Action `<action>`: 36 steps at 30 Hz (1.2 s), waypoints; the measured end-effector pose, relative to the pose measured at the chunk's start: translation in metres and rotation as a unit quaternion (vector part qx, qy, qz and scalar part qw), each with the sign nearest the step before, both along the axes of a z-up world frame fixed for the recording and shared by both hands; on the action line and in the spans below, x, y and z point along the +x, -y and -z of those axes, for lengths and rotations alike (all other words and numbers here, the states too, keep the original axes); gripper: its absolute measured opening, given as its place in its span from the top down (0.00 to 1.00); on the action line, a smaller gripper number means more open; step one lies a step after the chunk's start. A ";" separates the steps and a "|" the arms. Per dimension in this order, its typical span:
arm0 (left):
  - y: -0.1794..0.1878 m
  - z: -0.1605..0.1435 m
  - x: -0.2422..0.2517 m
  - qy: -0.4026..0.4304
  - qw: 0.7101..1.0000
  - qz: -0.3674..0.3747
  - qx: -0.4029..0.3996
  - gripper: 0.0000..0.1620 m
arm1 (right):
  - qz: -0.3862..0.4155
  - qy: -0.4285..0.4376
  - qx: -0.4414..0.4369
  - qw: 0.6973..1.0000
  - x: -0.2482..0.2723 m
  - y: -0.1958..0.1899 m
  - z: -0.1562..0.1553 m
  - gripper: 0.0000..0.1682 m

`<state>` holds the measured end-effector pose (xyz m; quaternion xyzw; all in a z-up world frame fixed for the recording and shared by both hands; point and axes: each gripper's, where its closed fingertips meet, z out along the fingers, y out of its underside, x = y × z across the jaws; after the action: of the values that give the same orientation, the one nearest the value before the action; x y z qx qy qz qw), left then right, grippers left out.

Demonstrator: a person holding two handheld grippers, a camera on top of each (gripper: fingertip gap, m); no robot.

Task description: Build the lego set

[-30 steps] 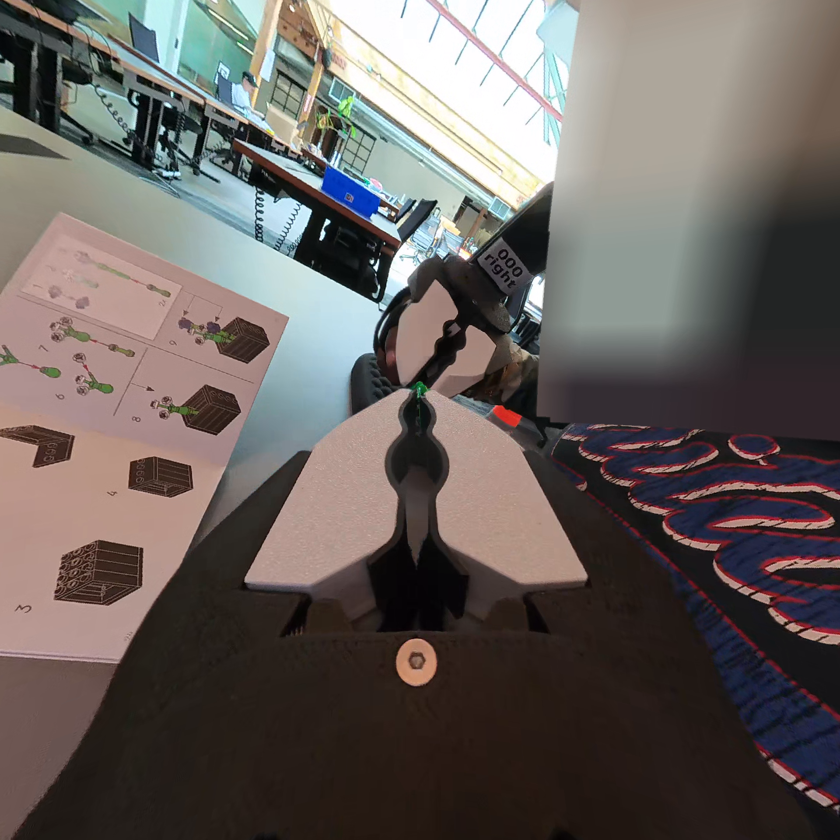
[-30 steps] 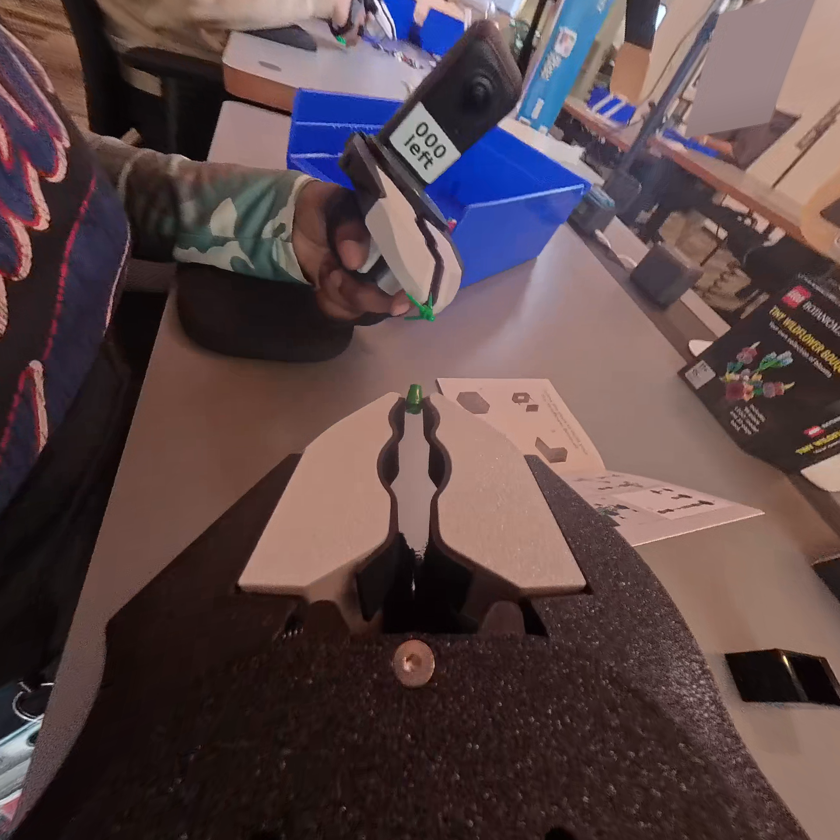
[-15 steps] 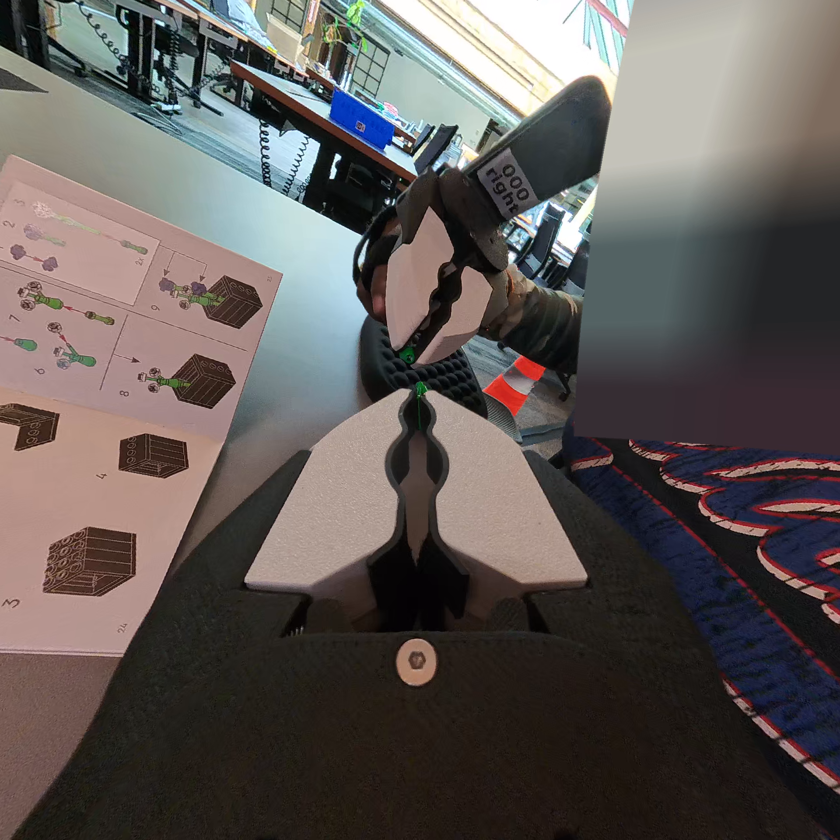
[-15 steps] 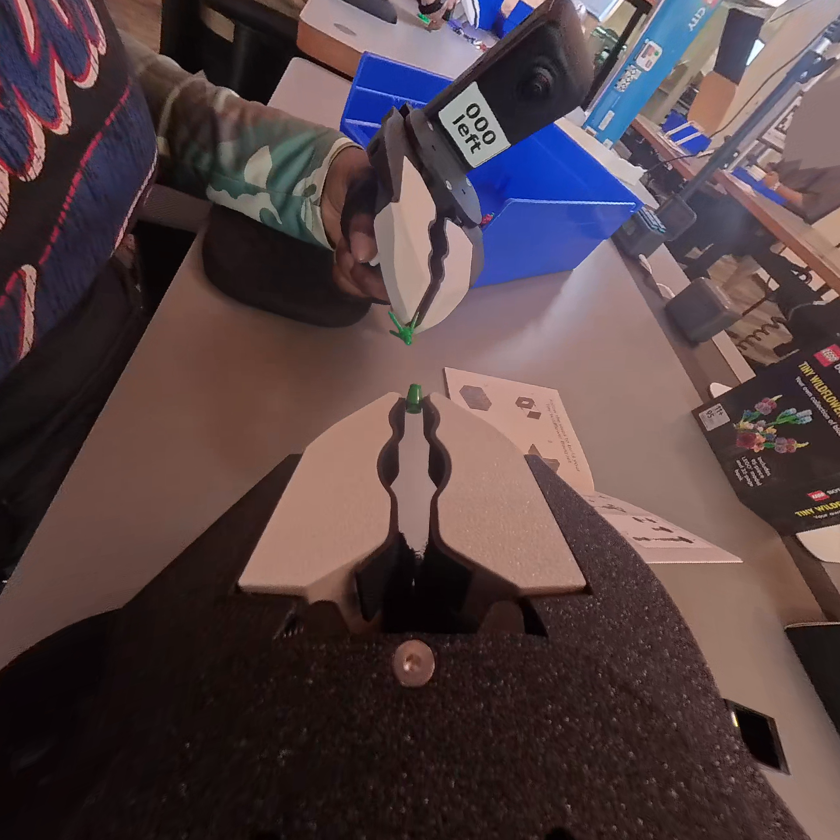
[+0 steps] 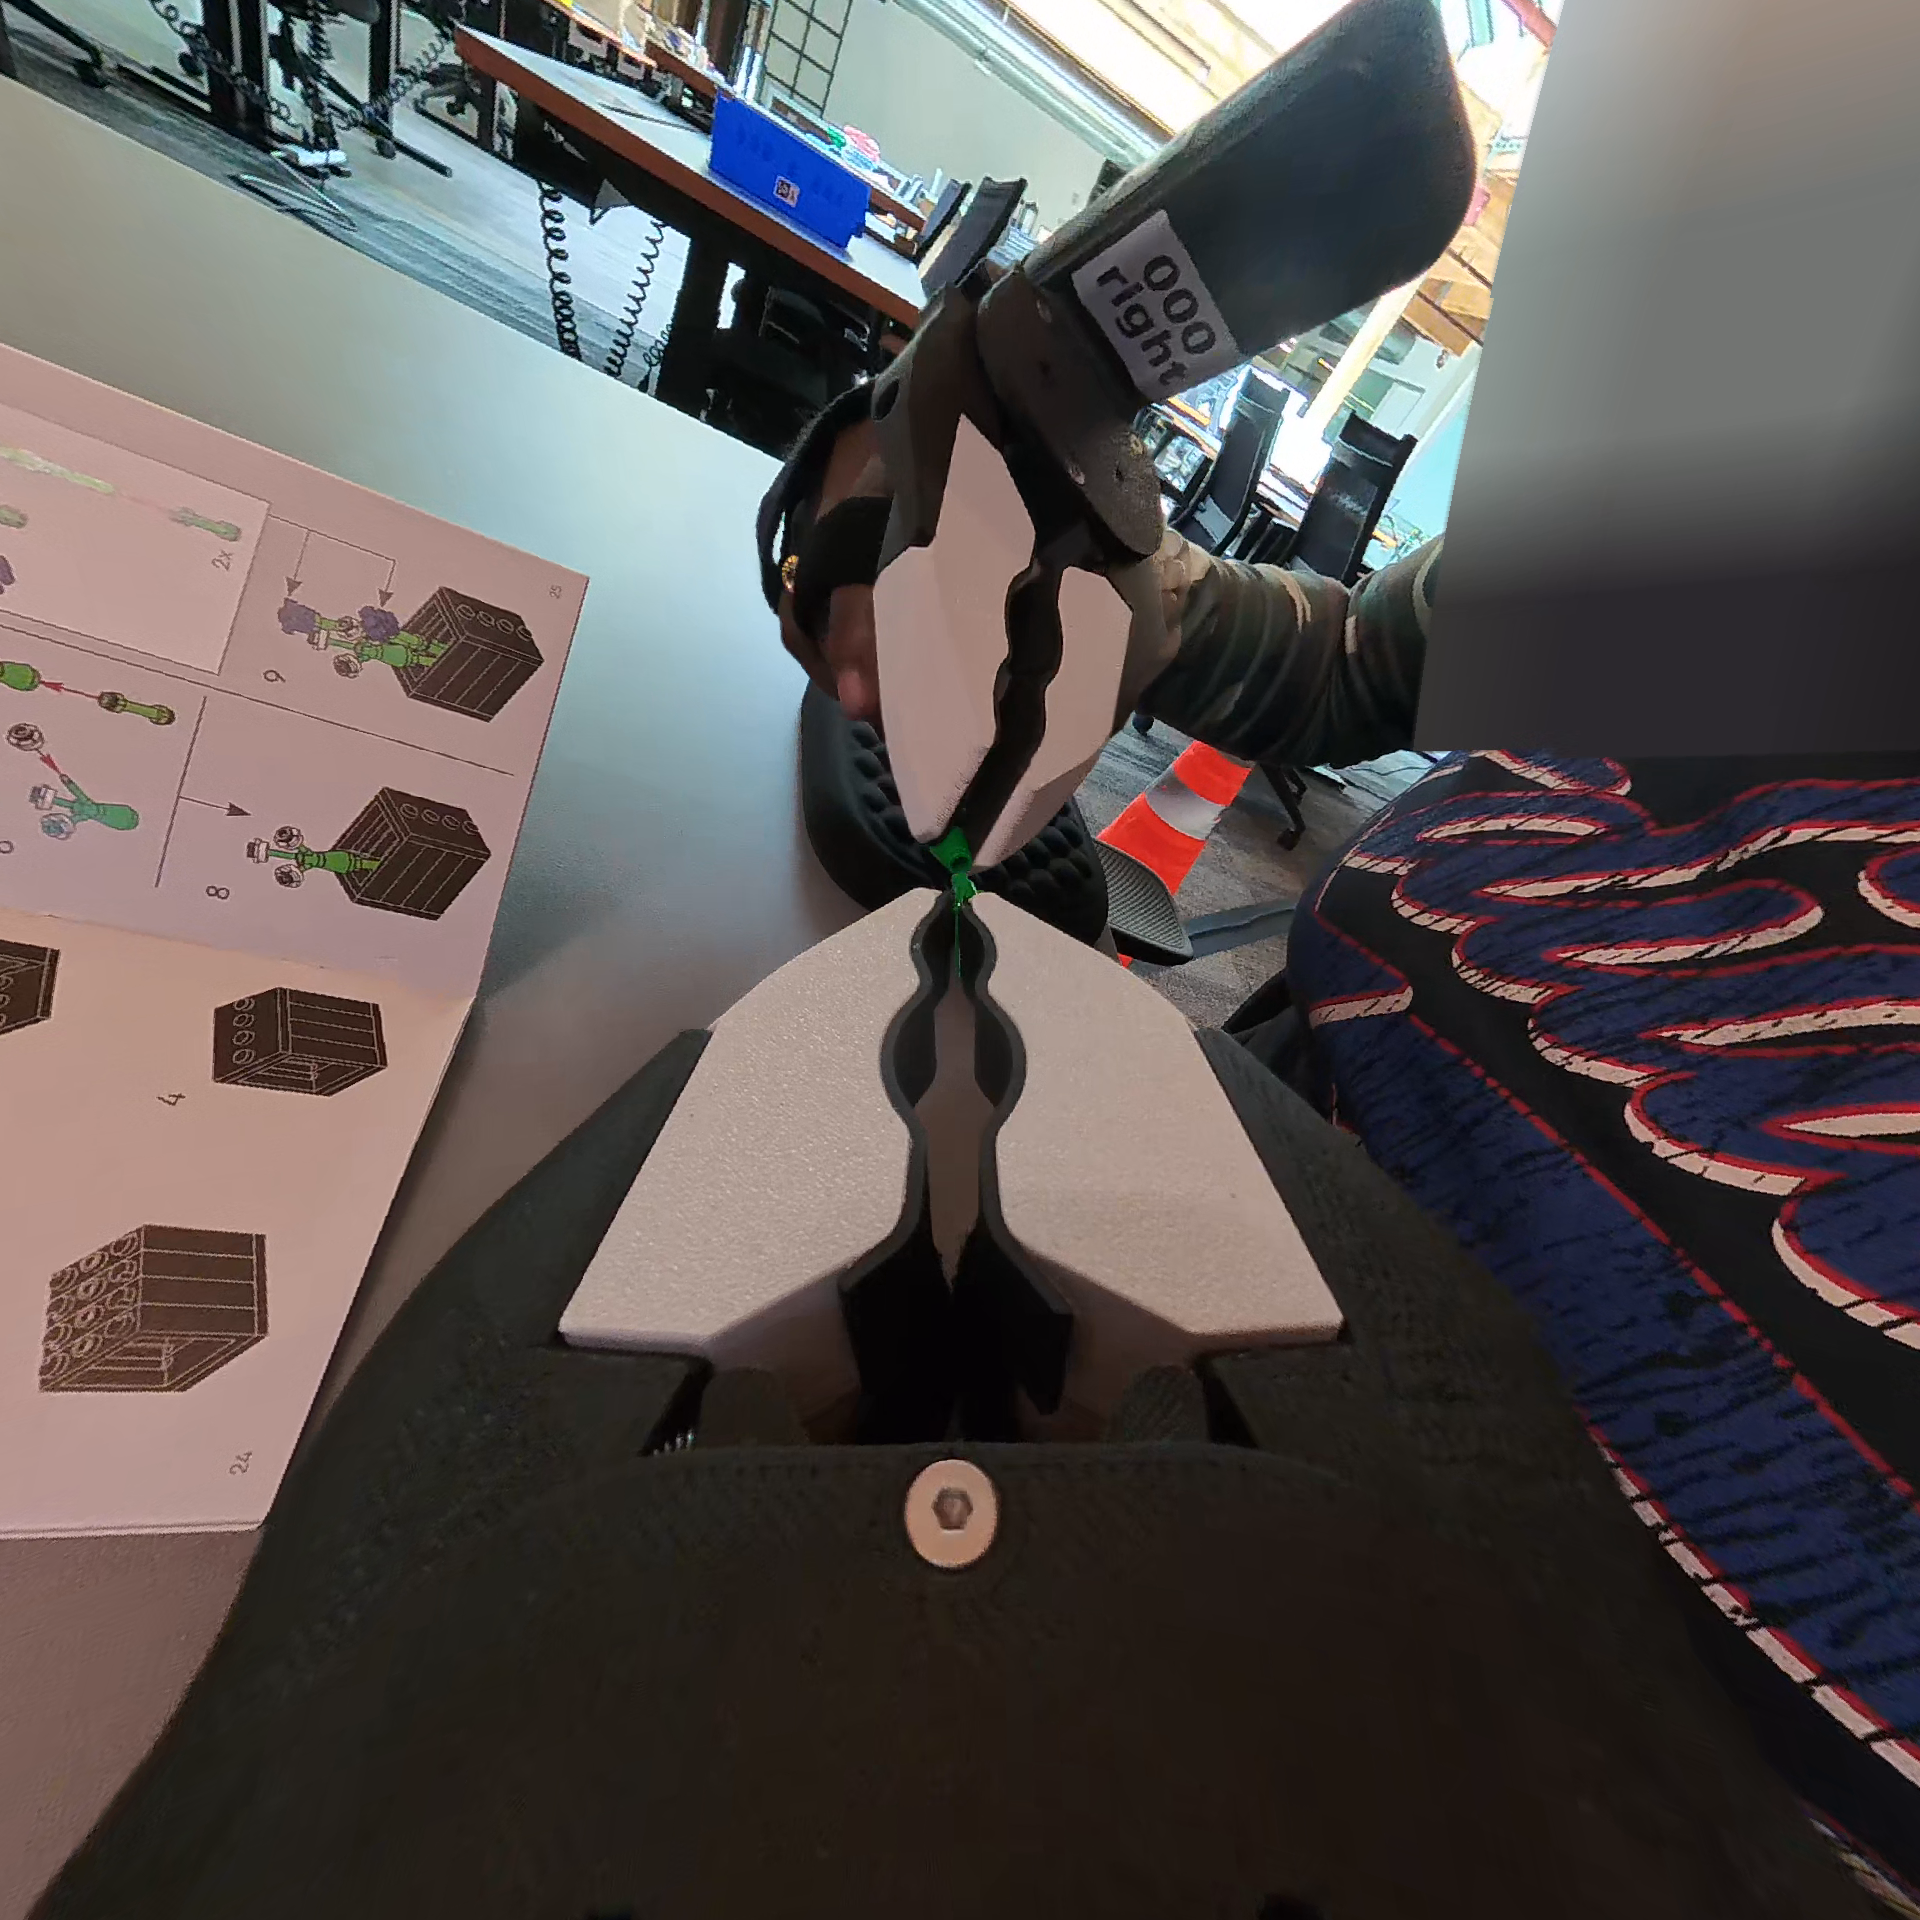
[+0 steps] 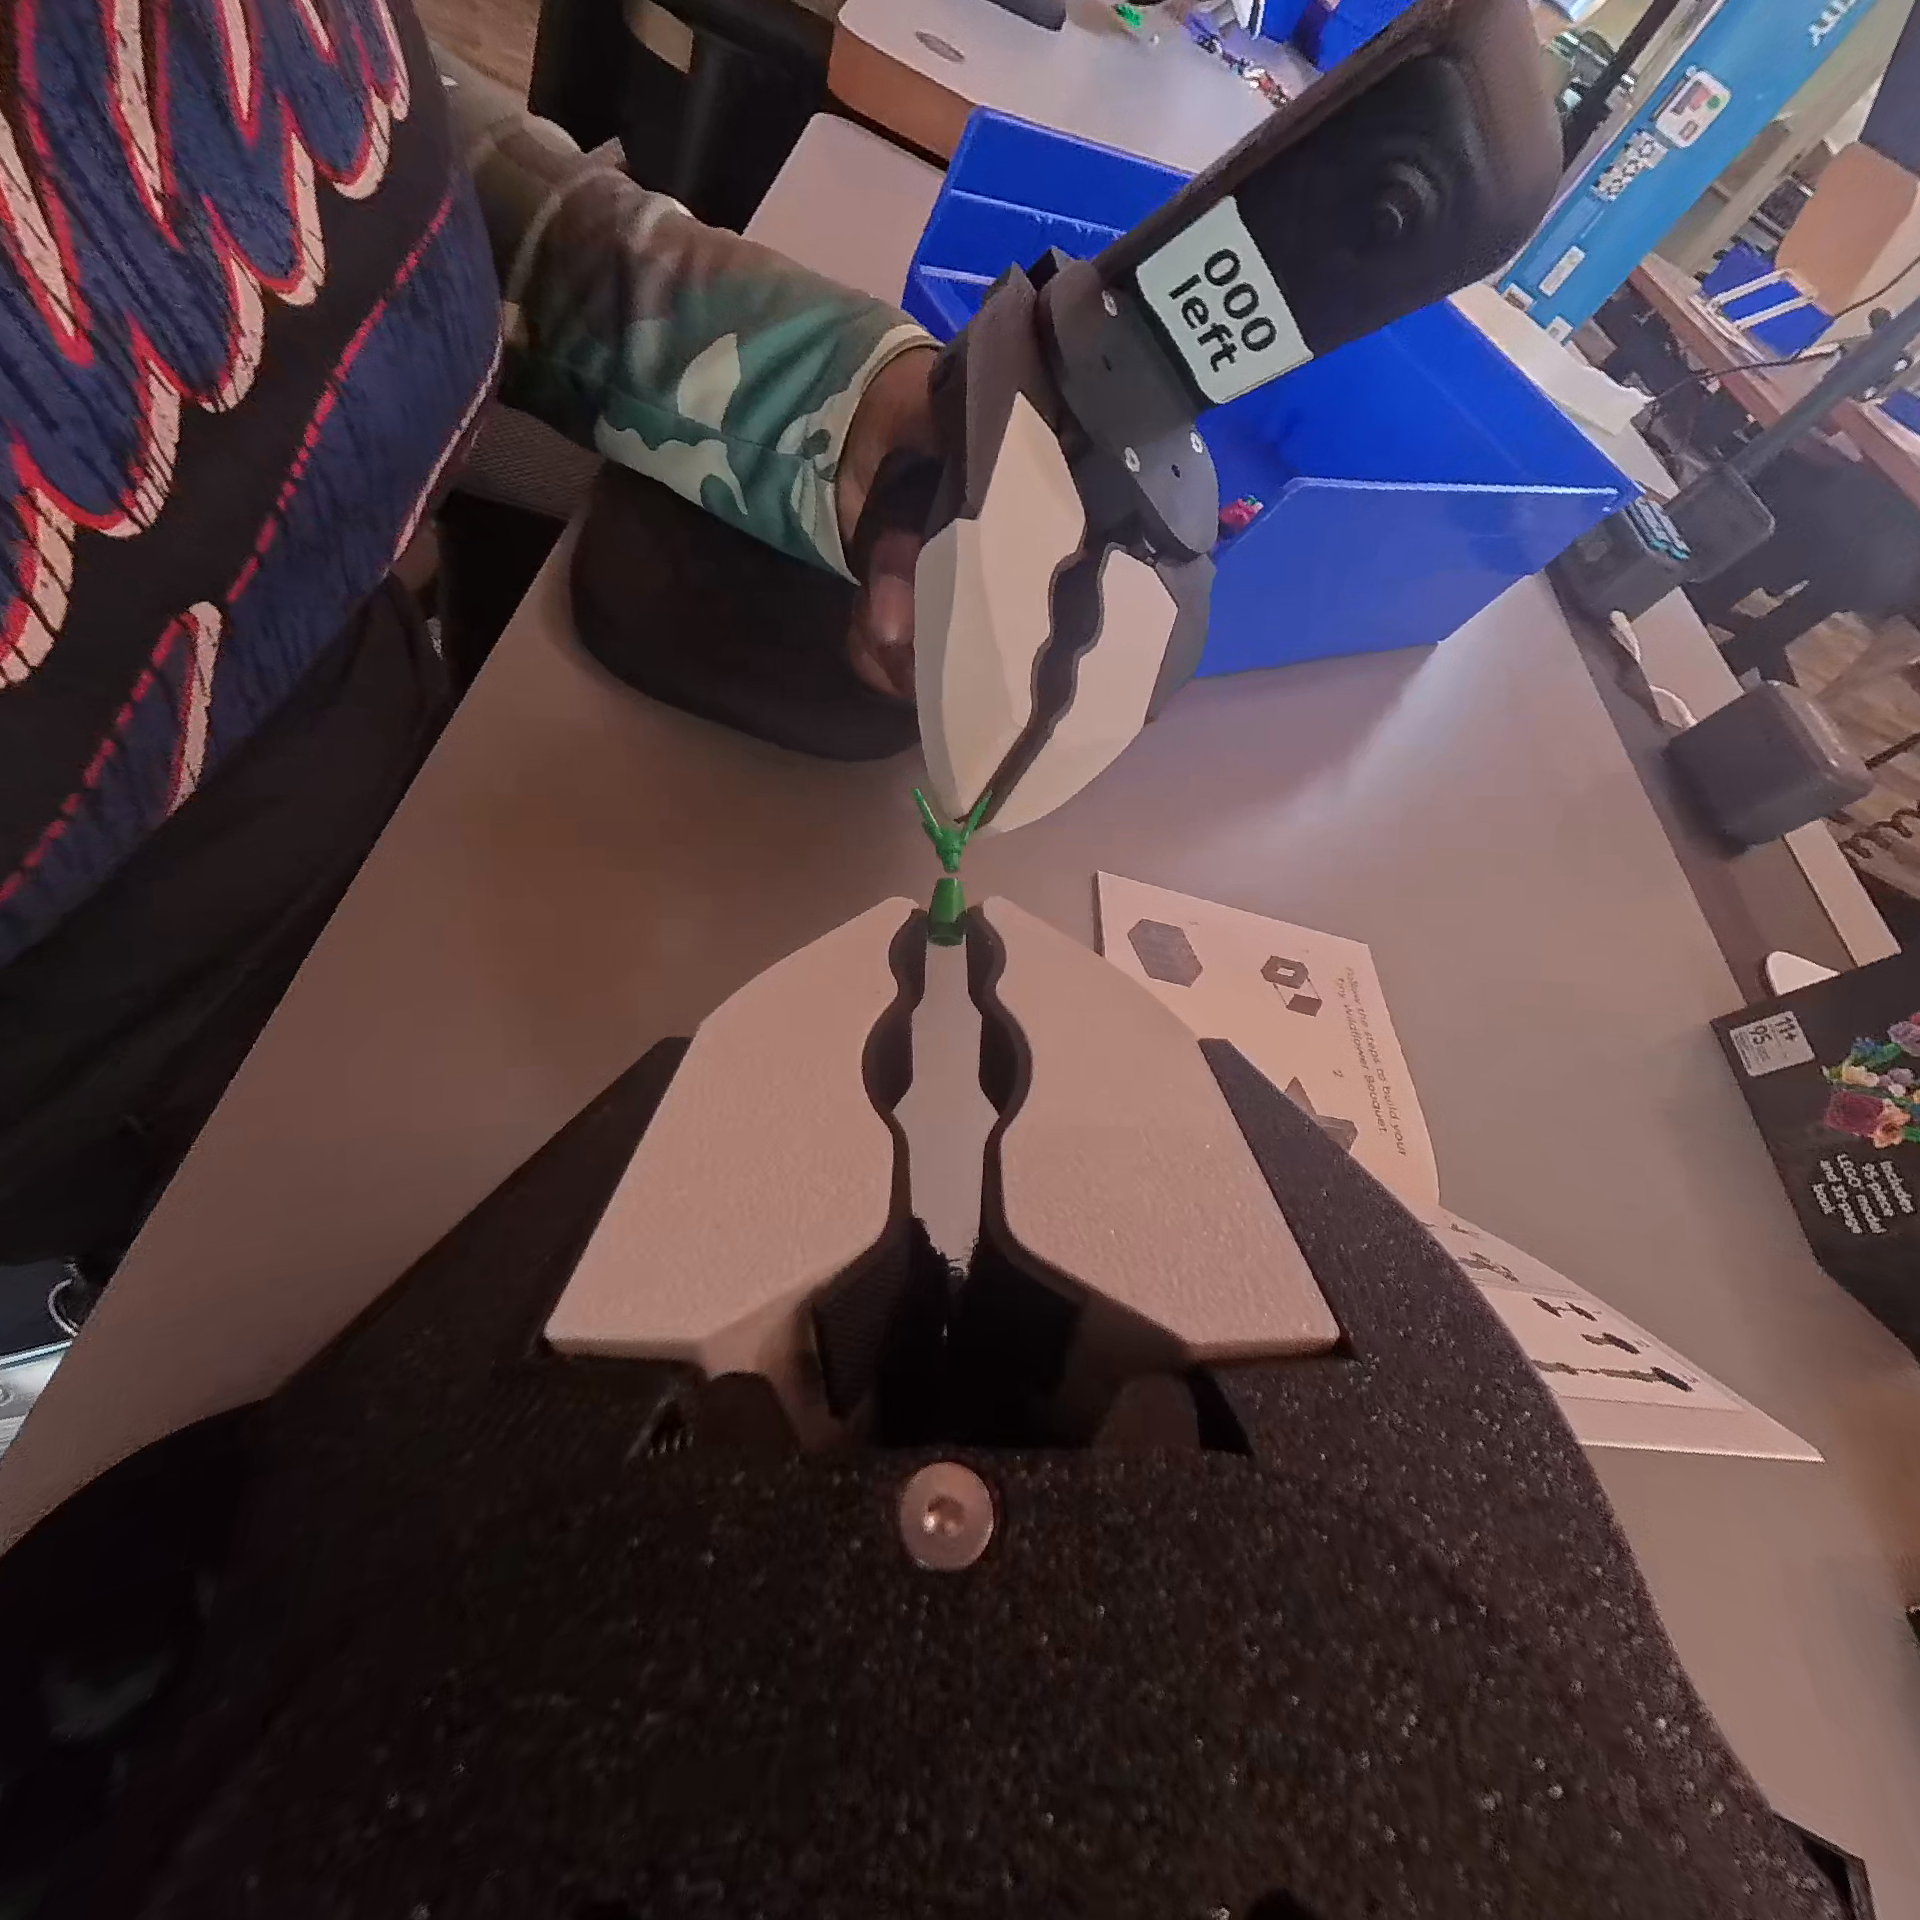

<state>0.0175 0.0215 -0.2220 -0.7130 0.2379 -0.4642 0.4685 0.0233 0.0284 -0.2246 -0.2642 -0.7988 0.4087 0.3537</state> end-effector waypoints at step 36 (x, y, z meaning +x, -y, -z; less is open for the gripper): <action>-0.010 -0.002 -0.010 -0.042 0.993 -0.095 0.050 0.99 | 0.091 0.037 -0.037 0.994 -0.012 -0.005 0.002 0.96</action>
<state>0.0080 0.0318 -0.2196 -0.7268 0.2117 -0.3752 0.5349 0.0108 0.0331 -0.2270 -0.3637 -0.7683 0.3935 0.3501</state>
